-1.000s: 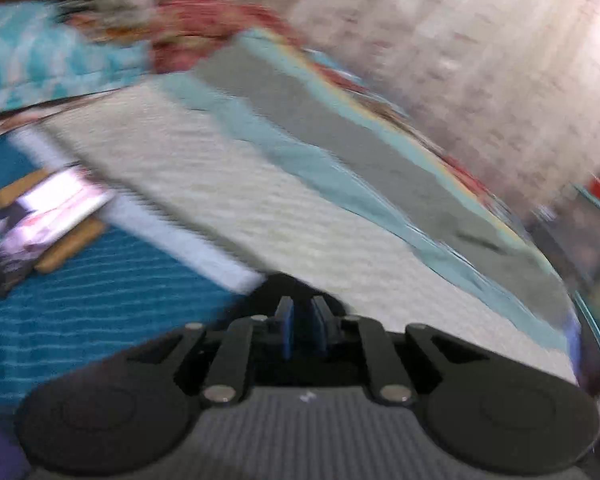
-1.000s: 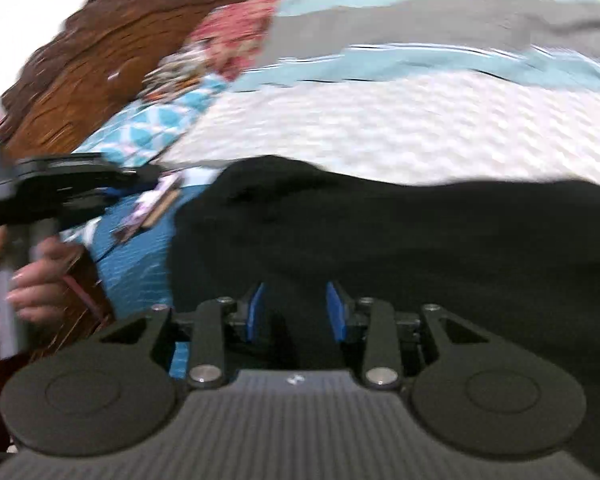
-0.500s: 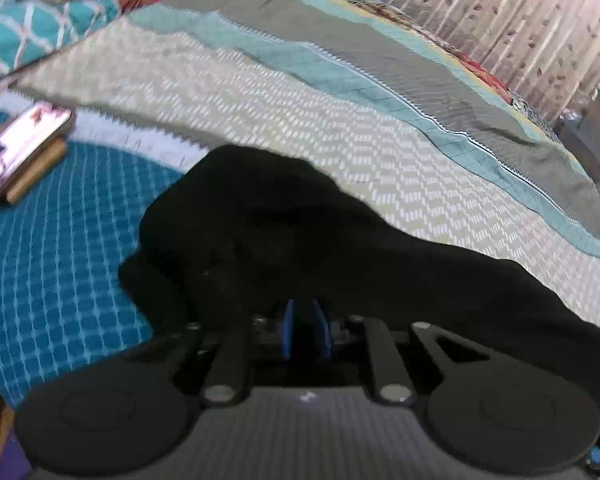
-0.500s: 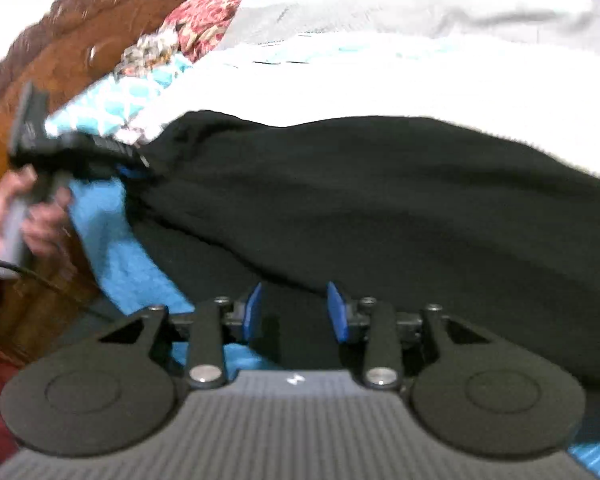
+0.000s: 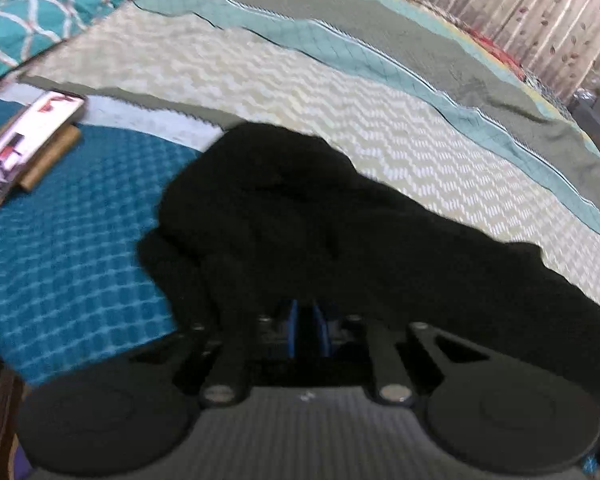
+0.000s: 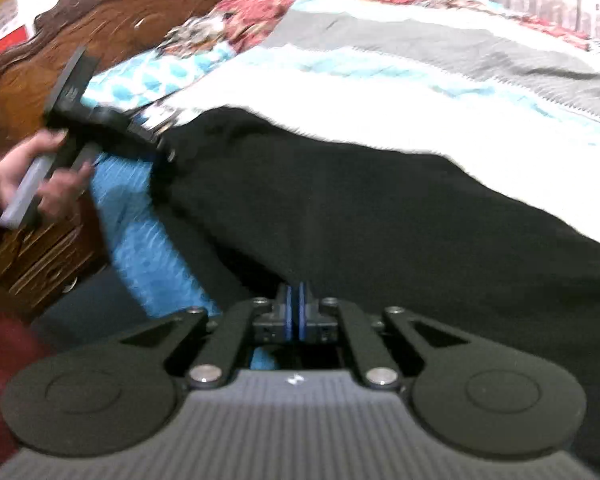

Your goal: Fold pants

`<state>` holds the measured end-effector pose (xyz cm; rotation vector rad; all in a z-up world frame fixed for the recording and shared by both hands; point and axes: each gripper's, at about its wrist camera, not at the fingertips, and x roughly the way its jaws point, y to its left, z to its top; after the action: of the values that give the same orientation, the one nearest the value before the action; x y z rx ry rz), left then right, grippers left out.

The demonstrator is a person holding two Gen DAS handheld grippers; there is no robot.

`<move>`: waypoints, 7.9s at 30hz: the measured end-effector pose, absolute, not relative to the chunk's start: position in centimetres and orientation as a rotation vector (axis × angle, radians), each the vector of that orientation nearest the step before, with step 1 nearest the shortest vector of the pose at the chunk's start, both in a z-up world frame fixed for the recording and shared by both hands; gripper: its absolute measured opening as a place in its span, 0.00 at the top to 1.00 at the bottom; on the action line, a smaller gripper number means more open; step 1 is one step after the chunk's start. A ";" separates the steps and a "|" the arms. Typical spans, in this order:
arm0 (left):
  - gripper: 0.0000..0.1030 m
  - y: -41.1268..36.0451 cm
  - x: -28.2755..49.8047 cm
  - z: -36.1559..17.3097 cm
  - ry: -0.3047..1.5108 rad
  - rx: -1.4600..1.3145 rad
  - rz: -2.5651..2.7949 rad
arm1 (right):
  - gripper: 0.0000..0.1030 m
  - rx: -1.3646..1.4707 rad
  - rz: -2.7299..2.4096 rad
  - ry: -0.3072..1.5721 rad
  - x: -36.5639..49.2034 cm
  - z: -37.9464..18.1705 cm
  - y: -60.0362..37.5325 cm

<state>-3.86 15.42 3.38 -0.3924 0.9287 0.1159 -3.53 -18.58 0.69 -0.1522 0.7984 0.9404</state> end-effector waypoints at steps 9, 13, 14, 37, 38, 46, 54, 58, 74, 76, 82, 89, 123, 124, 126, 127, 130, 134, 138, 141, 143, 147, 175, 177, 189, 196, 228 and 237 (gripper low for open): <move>0.86 7.6 -1.1 3.9 0.906 -0.318 -0.076 | 0.52 0.140 0.831 0.806 -1.4 -1.9 -21.9; 0.91 7.2 -0.9 0.0 1.052 -0.223 0.020 | 0.52 0.356 0.565 0.740 -0.8 -0.9 -31.4; 0.94 7.8 -1.6 -0.7 1.048 -0.221 0.027 | 0.52 0.430 0.475 0.717 -1.0 -0.9 -34.8; 0.94 -5.8 2.8 0.1 1.089 -0.225 -0.147 | 0.81 0.890 -0.169 0.461 1.0 -4.1 -59.0; 0.94 -5.6 2.9 0.1 1.084 -0.229 -0.138 | 0.82 0.853 -0.190 0.423 0.4 -3.1 -59.1; 0.88 -4.2 1.8 1.2 1.075 -0.299 -0.140 | 0.90 0.779 -0.263 0.409 -0.6 -1.9 -59.6; 0.80 -0.5 0.0 3.7 0.966 -0.390 -0.157 | 0.91 0.328 0.025 0.415 0.8 3.8 -50.8; 0.74 2.3 -2.1 4.6 0.922 -0.402 -0.150 | 0.89 0.033 0.242 0.538 1.8 1.5 -43.3; 0.64 7.7 -4.7 4.4 0.889 -0.496 -0.098 | 0.46 0.747 -0.170 0.475 -0.2 -1.9 -65.1; 0.64 6.7 -4.5 4.6 0.893 -0.490 -0.114 | 0.46 0.803 -0.212 0.501 0.8 -3.3 -67.7; 0.64 4.6 -4.1 4.8 0.912 -0.459 -0.123 | 0.84 0.903 -0.178 0.534 5.0 -5.6 -68.8; 0.64 6.5 -4.8 5.1 0.897 -0.479 -0.069 | 0.86 0.428 0.313 0.516 3.1 2.9 -54.5; 0.20 23.2 -11.6 1.5 0.748 -0.860 0.193 | 0.65 0.342 0.469 0.696 3.3 3.2 -39.3; 0.19 23.5 -11.3 0.9 0.749 -0.879 0.187 | 0.65 0.340 0.514 0.726 3.3 3.0 -37.5; 0.11 23.8 -10.4 -0.1 0.746 -0.916 0.154 | 0.66 0.328 0.622 0.807 3.7 2.4 -32.8; 0.03 23.9 -10.0 -0.5 0.742 -0.930 0.142 | 0.67 0.333 0.664 0.847 4.2 2.3 -30.6; 0.00 24.1 -8.9 -1.7 0.719 -0.970 0.137 | 0.68 0.349 0.807 0.955 5.5 1.8 -23.1; 0.30 23.1 -7.6 -1.8 0.693 -0.927 0.106 | 0.68 0.335 0.920 1.055 7.6 2.1 -14.0; 0.69 22.5 -7.2 -1.5 0.705 -0.852 0.156 | 0.69 0.351 0.896 1.225 10.0 -1.3 -7.5; 0.73 20.7 -7.9 0.8 0.638 -0.756 0.088 | 0.78 0.378 0.856 1.251 9.8 -3.0 -6.8; 0.73 18.5 -8.0 2.9 0.590 -0.660 0.001 | 0.76 0.416 0.884 1.268 9.9 -2.4 -7.7; 0.73 12.3 -7.8 6.3 0.534 -0.450 -0.188 | 0.72 0.650 0.861 1.161 10.3 -0.7 -14.5; 0.63 6.7 -2.9 6.2 0.734 -0.409 -0.345 | 0.79 0.661 0.730 0.987 3.1 1.5 -29.2; 0.64 4.9 -2.4 5.4 0.760 -0.367 -0.377 | 0.77 0.652 0.711 0.991 1.8 1.4 -29.5; 0.66 0.2 0.0 4.0 0.906 -0.220 -0.321 | 0.42 0.667 0.505 0.697 -1.5 3.2 -40.9; 0.67 -4.5 2.7 5.1 0.871 -0.193 -0.394 | 0.26 0.623 0.049 0.494 -4.3 2.3 -51.3; 0.81 -18.7 3.9 10.8 0.990 -0.134 -0.637 | 0.84 0.197 0.484 0.515 -4.7 5.1 -39.5; 0.81 -2.7 1.9 10.6 0.901 -0.330 -0.454 | 0.84 0.244 0.834 0.588 -2.1 7.1 -31.7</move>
<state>1.91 -2.66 10.58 -0.3303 0.9013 -0.4542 -2.12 -31.74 7.10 0.2436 0.5878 0.8336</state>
